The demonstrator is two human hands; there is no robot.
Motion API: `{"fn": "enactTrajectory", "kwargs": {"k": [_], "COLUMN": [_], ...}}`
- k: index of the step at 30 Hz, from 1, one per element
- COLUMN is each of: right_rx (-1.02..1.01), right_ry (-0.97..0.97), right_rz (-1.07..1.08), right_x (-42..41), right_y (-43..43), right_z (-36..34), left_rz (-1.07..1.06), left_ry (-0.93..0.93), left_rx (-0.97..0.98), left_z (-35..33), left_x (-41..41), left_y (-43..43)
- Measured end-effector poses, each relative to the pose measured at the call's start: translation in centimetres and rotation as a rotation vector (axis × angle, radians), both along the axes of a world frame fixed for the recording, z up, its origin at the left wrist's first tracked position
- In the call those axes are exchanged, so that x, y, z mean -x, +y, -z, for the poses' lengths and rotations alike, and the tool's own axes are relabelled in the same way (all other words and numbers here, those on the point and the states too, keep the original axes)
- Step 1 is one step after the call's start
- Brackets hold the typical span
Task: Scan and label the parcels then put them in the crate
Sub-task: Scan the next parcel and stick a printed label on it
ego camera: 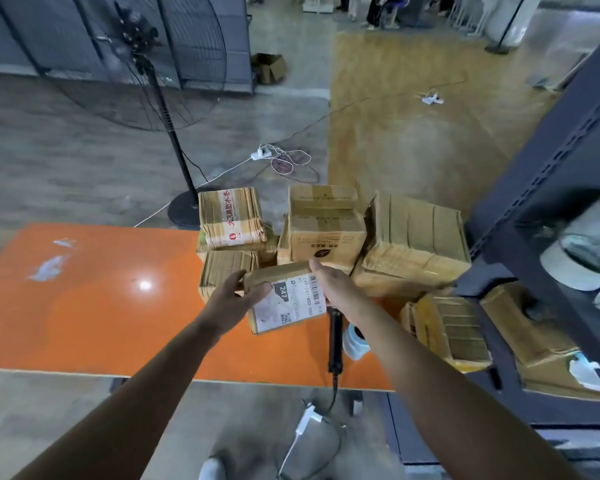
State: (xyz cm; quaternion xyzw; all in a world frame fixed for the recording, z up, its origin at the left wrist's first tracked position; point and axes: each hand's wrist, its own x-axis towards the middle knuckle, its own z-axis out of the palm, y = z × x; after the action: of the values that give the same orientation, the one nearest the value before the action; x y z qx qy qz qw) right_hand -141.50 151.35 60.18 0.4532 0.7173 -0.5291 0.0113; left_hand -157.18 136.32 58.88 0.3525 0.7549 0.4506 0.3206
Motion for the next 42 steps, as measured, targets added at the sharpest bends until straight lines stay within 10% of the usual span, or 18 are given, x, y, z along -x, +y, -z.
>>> {"fn": "enactTrajectory", "kwargs": {"k": [13, 25, 42], "right_rx": [0.247, -0.086, -0.394], "right_ry": [0.161, -0.009, -0.189], "right_rz": [0.260, 0.470, 0.071], "right_x": [-1.0, 0.6, -3.0], "right_y": [-2.1, -4.2, -4.2], "right_z": [1.6, 6.5, 8.0], "left_rz": [0.011, -0.232, -0.098], "left_ry": [-0.254, -0.481, -0.127], "left_rx": [0.128, 0.164, 0.476], "left_z": [1.6, 6.7, 12.8], "left_x": [1.9, -2.4, -4.9], "left_y": [0.3, -0.3, -0.3]}}
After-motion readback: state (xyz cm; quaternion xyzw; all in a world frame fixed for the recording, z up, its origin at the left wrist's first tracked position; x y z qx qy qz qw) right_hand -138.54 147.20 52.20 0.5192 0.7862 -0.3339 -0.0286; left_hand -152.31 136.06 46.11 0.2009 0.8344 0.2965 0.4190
